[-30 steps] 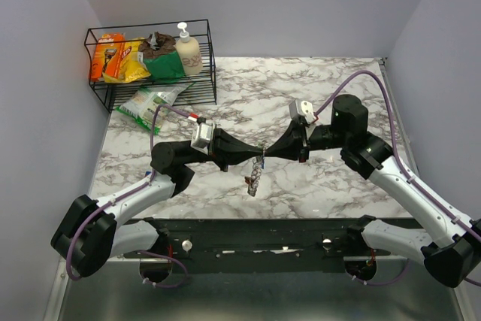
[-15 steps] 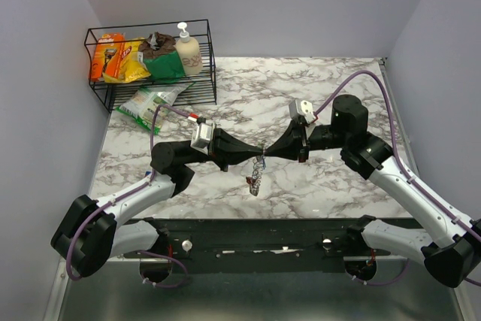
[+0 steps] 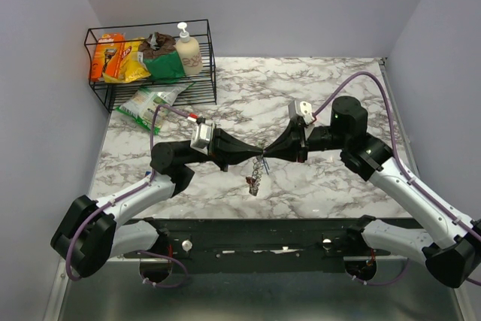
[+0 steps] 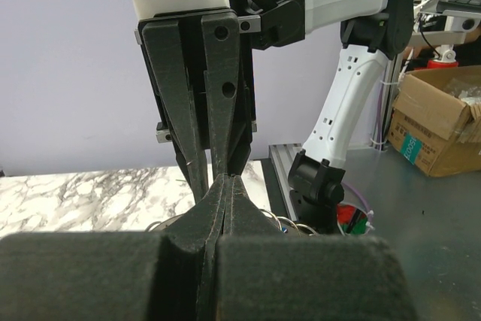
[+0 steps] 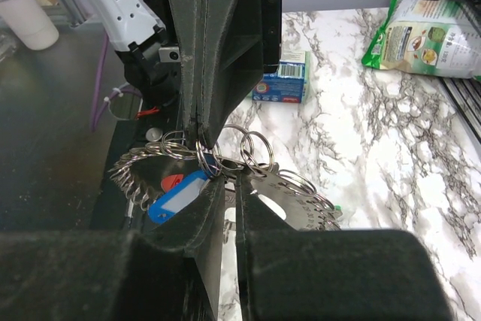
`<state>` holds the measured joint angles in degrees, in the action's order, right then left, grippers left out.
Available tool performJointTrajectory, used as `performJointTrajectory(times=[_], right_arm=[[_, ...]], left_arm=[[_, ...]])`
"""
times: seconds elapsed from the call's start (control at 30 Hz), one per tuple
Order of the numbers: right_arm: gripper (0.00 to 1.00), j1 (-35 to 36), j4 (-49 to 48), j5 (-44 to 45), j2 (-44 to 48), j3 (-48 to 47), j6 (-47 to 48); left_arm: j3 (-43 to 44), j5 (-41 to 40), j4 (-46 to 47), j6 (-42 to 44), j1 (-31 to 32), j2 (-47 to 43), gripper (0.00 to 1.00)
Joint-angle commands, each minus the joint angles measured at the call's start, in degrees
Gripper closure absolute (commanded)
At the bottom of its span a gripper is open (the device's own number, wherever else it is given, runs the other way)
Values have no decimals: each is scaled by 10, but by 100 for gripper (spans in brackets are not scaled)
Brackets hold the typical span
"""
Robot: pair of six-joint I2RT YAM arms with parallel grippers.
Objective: Put the keys on the keyring
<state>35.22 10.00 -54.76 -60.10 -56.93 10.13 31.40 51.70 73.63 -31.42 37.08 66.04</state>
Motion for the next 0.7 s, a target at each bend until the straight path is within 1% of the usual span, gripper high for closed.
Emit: performJointTrajectory(times=[0.0,0.17,0.33,0.53,0.67], right_arm=[[81,5,-4,32,17,15,4],[73,4,-2,51,45,23,9],[59,4,-3,68,76,33,12],[46,4,-38,69,111,49,-3],[41,4,-67,61,121,55,-14]], left_arm=[[17,-5,65,17,3,-24,100],[14,-7,39,36,3,-36,100],[10,-9,23,44,2,-45,100],[6,-12,19,49,3,-48,100],[4,-12,15,51,3,-49,100]])
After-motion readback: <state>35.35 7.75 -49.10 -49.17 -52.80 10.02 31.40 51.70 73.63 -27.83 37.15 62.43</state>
